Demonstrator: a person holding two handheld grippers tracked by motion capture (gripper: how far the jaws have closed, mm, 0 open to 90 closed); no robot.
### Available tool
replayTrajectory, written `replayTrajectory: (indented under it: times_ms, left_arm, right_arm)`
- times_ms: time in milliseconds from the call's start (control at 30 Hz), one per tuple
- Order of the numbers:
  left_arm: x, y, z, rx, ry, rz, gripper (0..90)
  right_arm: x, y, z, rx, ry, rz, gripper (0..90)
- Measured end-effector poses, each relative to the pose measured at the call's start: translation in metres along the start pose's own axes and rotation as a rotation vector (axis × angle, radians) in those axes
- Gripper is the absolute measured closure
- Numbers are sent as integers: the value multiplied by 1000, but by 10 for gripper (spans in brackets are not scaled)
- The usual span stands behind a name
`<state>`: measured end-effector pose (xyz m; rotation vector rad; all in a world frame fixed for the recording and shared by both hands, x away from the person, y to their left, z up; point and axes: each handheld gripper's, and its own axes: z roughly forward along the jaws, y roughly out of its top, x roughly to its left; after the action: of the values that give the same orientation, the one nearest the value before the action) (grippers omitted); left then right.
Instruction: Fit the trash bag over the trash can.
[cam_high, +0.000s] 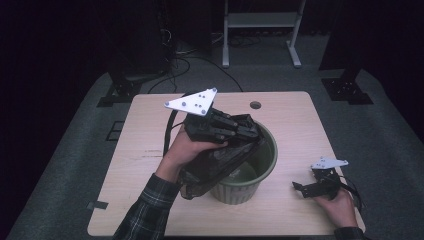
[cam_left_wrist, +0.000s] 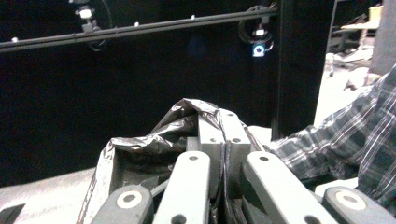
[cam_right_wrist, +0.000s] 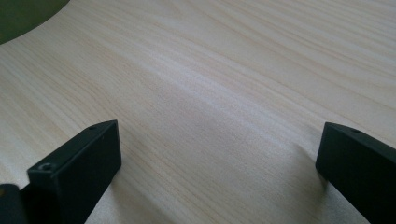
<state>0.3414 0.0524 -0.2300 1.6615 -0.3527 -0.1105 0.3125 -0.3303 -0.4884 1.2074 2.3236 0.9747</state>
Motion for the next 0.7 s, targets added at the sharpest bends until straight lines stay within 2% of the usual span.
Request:
replayTrajectory:
  times_ms: [133,233,333,433,700]
  left_arm:
    - [3,2,8,-1,-11,-2,890]
    - [4,4,12,23,-9,2,890]
    - [5,-1,11,34,0,-15,889]
    - [6,-9,3,40,24,-41,889]
    - [11,-36,-26,57,124,-124,885]
  right_arm:
    - [0,0,0,-2,-1,-1,0]
    - [0,0,0,-1,1,0,0]
    - [0,0,0,-1,1,-1,0]
    - [0,0,0,-1,2,-1,0]
    - [0,0,0,-1,1,0,0]
